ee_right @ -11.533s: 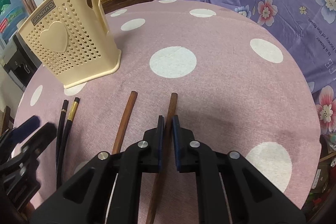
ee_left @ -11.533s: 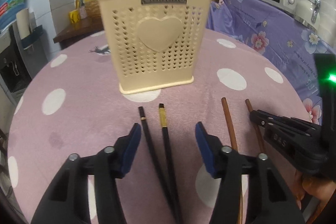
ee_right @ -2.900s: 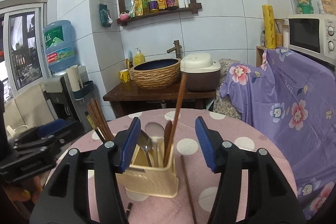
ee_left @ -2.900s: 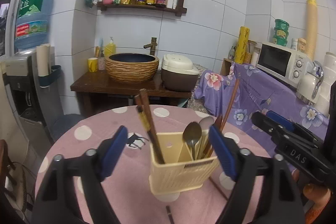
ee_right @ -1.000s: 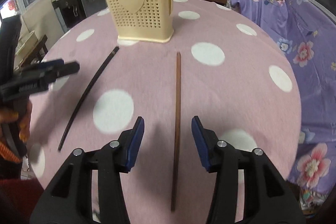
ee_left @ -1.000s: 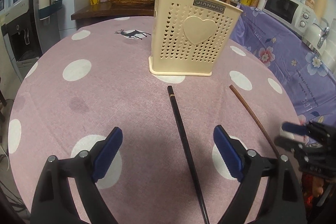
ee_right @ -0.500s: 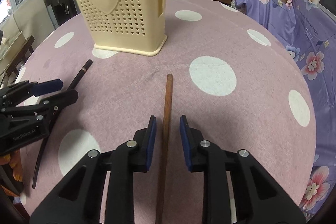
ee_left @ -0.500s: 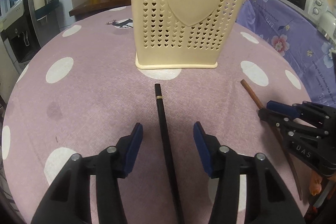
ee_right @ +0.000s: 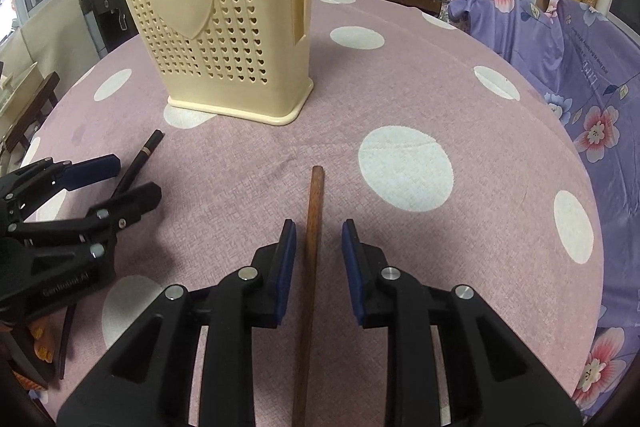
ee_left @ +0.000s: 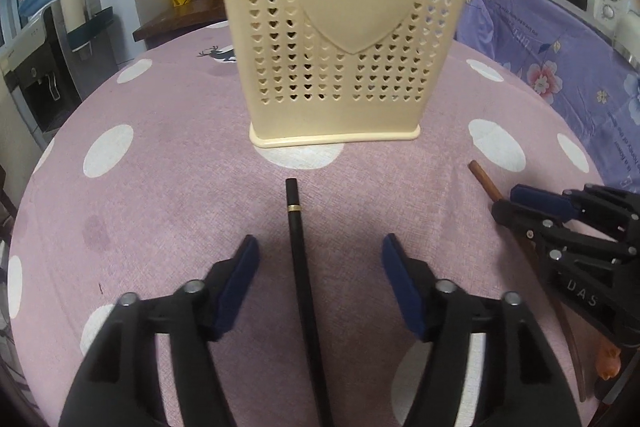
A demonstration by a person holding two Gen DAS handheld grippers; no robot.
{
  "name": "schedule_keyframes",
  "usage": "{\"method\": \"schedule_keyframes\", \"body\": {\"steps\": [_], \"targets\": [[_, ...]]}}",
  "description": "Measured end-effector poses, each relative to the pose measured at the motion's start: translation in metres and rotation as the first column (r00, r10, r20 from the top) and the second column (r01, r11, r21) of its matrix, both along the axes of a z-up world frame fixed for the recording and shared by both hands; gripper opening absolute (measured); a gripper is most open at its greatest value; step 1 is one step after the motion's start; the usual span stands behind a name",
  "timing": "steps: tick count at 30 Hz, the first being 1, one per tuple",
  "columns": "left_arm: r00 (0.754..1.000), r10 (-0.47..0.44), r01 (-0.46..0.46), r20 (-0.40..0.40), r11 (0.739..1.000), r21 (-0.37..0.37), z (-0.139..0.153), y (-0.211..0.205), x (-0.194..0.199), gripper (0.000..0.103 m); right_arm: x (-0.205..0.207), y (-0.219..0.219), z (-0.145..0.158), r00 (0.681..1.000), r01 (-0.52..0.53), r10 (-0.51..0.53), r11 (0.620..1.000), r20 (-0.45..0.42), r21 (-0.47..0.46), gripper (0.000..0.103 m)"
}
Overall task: Organize utensils
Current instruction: 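Grasp the black chopstick with the left tool while the right tool grasps a wooden chopstick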
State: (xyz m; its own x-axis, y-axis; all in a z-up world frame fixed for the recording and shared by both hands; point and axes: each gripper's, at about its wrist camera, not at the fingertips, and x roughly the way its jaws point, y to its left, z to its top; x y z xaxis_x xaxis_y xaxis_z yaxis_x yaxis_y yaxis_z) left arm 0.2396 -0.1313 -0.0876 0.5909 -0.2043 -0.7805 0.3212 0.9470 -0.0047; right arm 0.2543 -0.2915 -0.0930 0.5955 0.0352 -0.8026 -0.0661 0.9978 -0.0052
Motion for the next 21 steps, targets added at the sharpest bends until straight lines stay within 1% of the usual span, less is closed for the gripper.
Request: {"method": "schedule_keyframes", "body": {"steps": [2, 5, 11, 13, 14, 15, 16, 18, 19, 21], "targets": [[1.000, 0.007, -0.007, -0.008, 1.000, 0.022, -0.0019, -0.0020, 0.0017, 0.083, 0.0008, 0.0003, 0.0002, 1.000, 0.004, -0.004, 1.000, -0.005, 0.000, 0.024], [1.000, 0.003, -0.003, -0.013, 1.000, 0.029, -0.0030, -0.0035, 0.0029, 0.087, 0.0012, 0.0003, 0.0000, 1.000, 0.002, -0.002, 1.000, -0.007, -0.003, 0.024], [0.999, 0.029, -0.029, -0.015, 0.999, 0.036, -0.0032, -0.0055, 0.0047, 0.088, -0.0008, 0.0012, -0.0012, 1.000, 0.006, -0.006, 1.000, 0.006, -0.001, 0.024], [0.999, 0.040, -0.039, -0.010, 0.999, 0.034, -0.0021, -0.0051, 0.0042, 0.082, -0.0013, 0.0023, -0.0013, 1.000, 0.005, -0.005, 1.000, 0.006, -0.004, 0.023], [0.999, 0.042, -0.042, -0.004, 0.999, 0.034, -0.0008, -0.0054, 0.0041, 0.071, -0.0015, 0.0031, -0.0013, 1.000, 0.002, -0.002, 1.000, 0.004, -0.002, 0.021], [0.999, 0.041, -0.041, 0.000, 0.999, 0.036, 0.0007, -0.0062, 0.0039, 0.059, -0.0014, 0.0035, -0.0012, 1.000, 0.000, 0.000, 1.000, 0.002, 0.002, 0.020], [0.999, 0.037, -0.037, 0.000, 0.999, 0.036, 0.0022, -0.0065, 0.0038, 0.053, -0.0013, 0.0040, -0.0010, 1.000, 0.001, -0.001, 1.000, 0.002, 0.003, 0.018], [1.000, 0.029, -0.029, -0.004, 0.999, 0.042, 0.0033, -0.0078, 0.0028, 0.034, -0.0011, 0.0056, -0.0007, 1.000, -0.001, 0.001, 1.000, 0.002, 0.000, 0.016], [1.000, 0.025, -0.025, -0.005, 0.999, 0.046, 0.0038, -0.0084, 0.0024, 0.029, -0.0007, 0.0066, -0.0007, 1.000, -0.002, 0.002, 1.000, 0.002, 0.001, 0.013], [1.000, 0.020, -0.020, -0.007, 0.999, 0.046, 0.0044, -0.0086, 0.0020, 0.009, 0.0000, 0.0077, -0.0006, 1.000, 0.002, -0.002, 1.000, 0.001, 0.001, 0.009]]}}
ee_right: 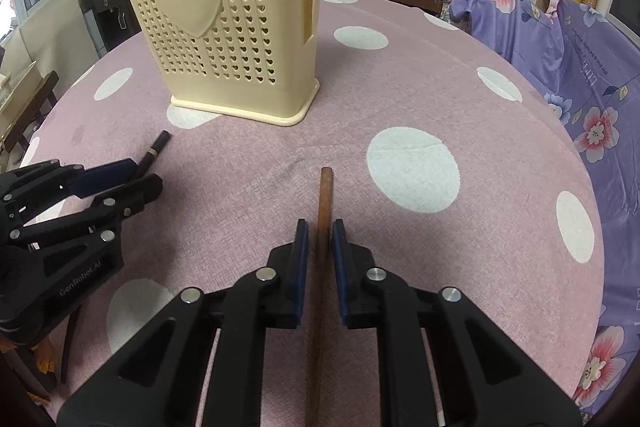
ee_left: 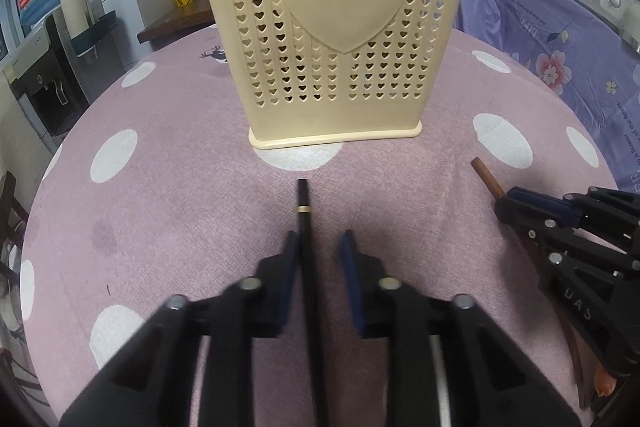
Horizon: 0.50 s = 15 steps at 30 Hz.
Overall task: Organize utensils
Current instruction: 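Grasp the black chopstick with the left tool while the right tool grasps a wooden chopstick, then carry both chopsticks over the basket and lower them in with both tools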
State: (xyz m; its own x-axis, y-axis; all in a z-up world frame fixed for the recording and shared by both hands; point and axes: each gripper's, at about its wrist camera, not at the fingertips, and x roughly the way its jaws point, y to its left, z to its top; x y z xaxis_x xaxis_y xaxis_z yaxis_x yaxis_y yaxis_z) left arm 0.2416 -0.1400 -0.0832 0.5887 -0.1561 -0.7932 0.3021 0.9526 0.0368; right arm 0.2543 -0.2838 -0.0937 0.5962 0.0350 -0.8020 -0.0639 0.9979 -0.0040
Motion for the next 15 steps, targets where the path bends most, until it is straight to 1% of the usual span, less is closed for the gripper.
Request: {"method": "schedule_keyframes", "body": {"steps": [8, 10, 13, 15], "targets": [[1.000, -0.009, 0.009, -0.006, 1.000, -0.022, 0.000, 0.003, 0.004, 0.009, 0.000, -0.004, 0.001, 1.000, 0.012, -0.011, 0.999, -0.002, 0.038, 0.008], [1.000, -0.004, 0.004, -0.003, 0.999, -0.045, 0.002, 0.006, 0.004, 0.008, -0.001, -0.007, 0.002, 1.000, 0.011, -0.011, 0.998, 0.003, 0.061, 0.008], [1.000, 0.002, 0.000, 0.028, 0.998, -0.069, 0.011, 0.012, 0.001, 0.009, -0.006, -0.008, 0.006, 0.999, 0.011, -0.013, 0.997, 0.030, 0.080, 0.007], [0.999, 0.005, -0.001, 0.044, 0.995, -0.103, 0.020, 0.017, -0.002, 0.008, -0.009, -0.011, 0.012, 0.999, 0.014, -0.019, 0.994, 0.049, 0.106, 0.008]]}}
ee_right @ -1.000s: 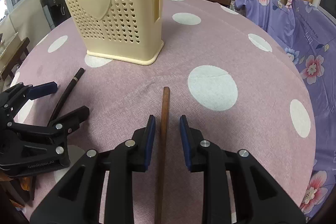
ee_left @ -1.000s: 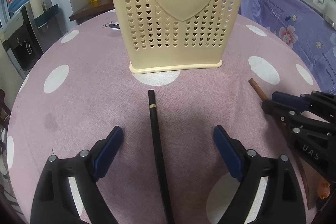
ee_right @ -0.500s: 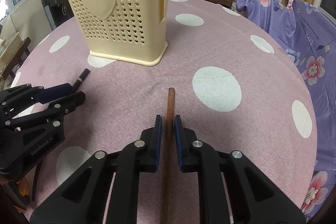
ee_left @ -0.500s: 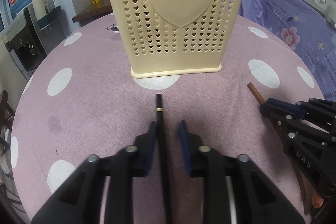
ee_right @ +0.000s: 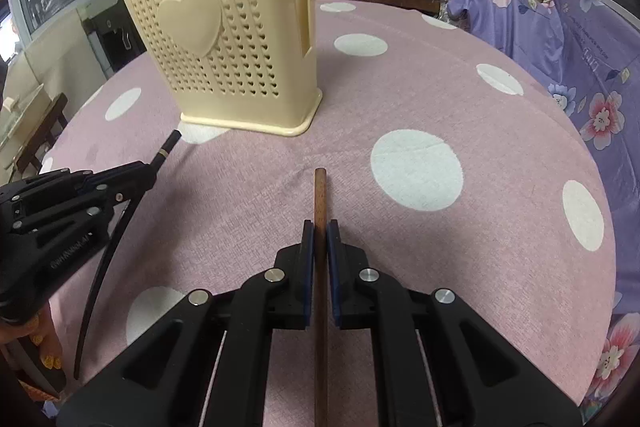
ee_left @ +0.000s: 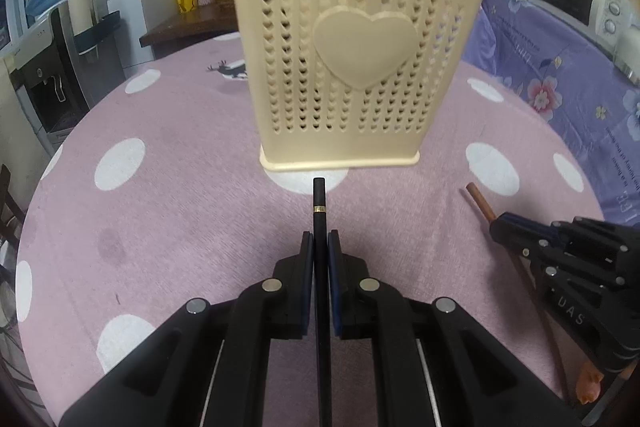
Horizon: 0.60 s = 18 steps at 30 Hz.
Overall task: Organize utensils
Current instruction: 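Carry both chopsticks over the basket and lower them in with both tools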
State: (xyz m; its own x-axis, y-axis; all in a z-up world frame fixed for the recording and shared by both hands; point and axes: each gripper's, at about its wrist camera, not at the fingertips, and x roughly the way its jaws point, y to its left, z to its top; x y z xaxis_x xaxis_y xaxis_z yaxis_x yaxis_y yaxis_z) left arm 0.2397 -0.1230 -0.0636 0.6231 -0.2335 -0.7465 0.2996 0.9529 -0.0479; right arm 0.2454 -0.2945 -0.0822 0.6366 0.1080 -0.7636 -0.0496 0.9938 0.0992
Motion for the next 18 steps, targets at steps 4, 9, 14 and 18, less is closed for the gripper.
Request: {"method": "schedule_keyframes", "body": {"steps": [4, 9, 14, 18], "targets": [[0.999, -0.006, 0.009, 0.046, 0.998, -0.068, 0.020, 0.011, -0.009, 0.008, -0.011, -0.004, 0.021, 0.997, -0.002, -0.002, 0.999, 0.075, 0.053, 0.007], [0.988, -0.001, 0.023, 0.152, 0.989, -0.144, 0.063, 0.029, -0.023, 0.009, -0.038, -0.011, 0.065, 0.978, -0.025, -0.001, 0.992, 0.207, 0.123, 0.007], [0.967, 0.000, 0.051, 0.254, 0.980, -0.194, 0.106, 0.044, -0.036, 0.008, -0.066, -0.017, 0.113, 0.945, -0.048, 0.000, 0.989, 0.327, 0.139, 0.007], [0.962, -0.001, 0.060, 0.272, 0.976, -0.211, 0.117, 0.049, -0.033, 0.008, -0.075, -0.015, 0.130, 0.932, -0.040, -0.009, 0.991, 0.363, 0.129, 0.007]]}}
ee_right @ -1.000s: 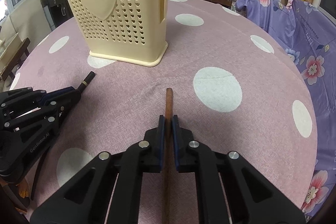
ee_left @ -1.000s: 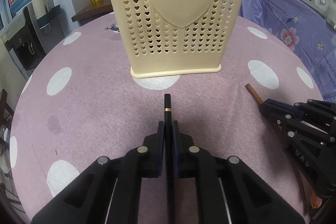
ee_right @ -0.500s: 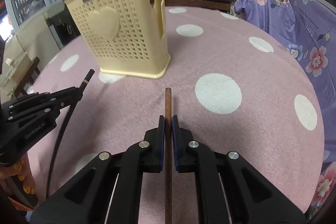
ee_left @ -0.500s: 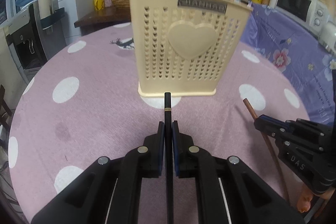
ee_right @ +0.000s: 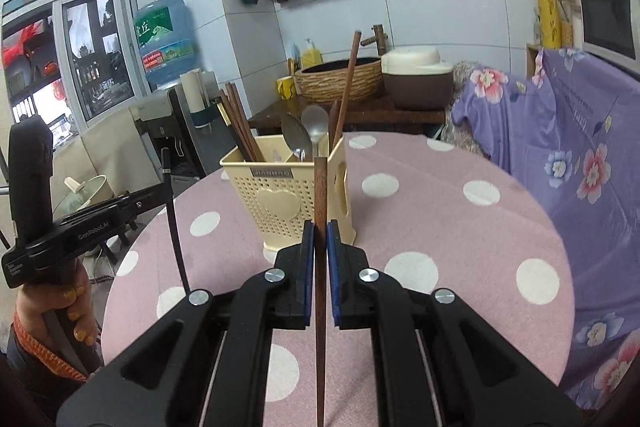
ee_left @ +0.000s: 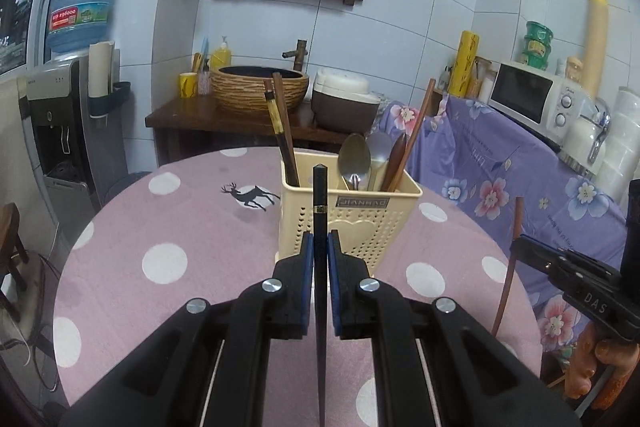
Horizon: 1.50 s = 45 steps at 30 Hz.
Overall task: Organize utensils
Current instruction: 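Carry both chopsticks over the basket and lower them in with both tools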
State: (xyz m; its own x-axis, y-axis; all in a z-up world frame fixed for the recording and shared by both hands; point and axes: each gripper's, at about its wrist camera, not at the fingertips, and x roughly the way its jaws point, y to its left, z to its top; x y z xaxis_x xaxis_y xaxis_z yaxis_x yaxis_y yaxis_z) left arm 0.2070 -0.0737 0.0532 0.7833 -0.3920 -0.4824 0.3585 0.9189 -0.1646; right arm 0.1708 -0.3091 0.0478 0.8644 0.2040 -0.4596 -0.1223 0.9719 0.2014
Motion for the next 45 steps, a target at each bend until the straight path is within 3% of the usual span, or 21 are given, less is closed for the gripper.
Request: {"method": "schedule_keyframes", "body": {"steps": [11, 23, 29, 35, 38, 40, 45], "targets": [[0.999, -0.022, 0.023, 0.031, 0.999, -0.029, 0.015, 0.013, -0.005, 0.008, -0.001, 0.004, 0.015, 1.000, -0.017, 0.017, 1.000, 0.021, 0.018, 0.007], [0.997, -0.064, 0.066, 0.050, 0.997, -0.043, 0.043, 0.016, 0.009, 0.008, 0.021, 0.016, 0.043, 0.998, -0.044, 0.045, 0.999, 0.034, -0.023, 0.007], [0.988, -0.119, 0.125, 0.097, 0.990, -0.061, 0.087, 0.018, 0.014, 0.008, 0.037, 0.019, 0.088, 0.996, -0.057, 0.059, 0.998, 0.063, -0.029, 0.007], [0.976, -0.103, 0.124, 0.190, 0.987, -0.104, 0.153, 0.020, 0.029, 0.008, 0.056, 0.021, 0.169, 0.980, -0.020, 0.023, 1.000, 0.197, -0.016, 0.007], [0.972, -0.075, 0.100, 0.222, 0.989, -0.106, 0.171, 0.013, 0.042, 0.008, 0.067, 0.025, 0.190, 0.968, 0.017, -0.009, 0.999, 0.251, -0.032, 0.007], [0.974, -0.056, 0.080, 0.219, 0.991, -0.103, 0.171, 0.007, 0.053, 0.008, 0.079, 0.029, 0.190, 0.966, 0.038, -0.027, 0.999, 0.257, -0.039, 0.007], [0.985, -0.020, 0.032, 0.174, 0.997, -0.066, 0.135, -0.007, 0.076, 0.008, 0.107, 0.032, 0.145, 0.981, 0.058, -0.050, 0.998, 0.186, -0.037, 0.007]]}}
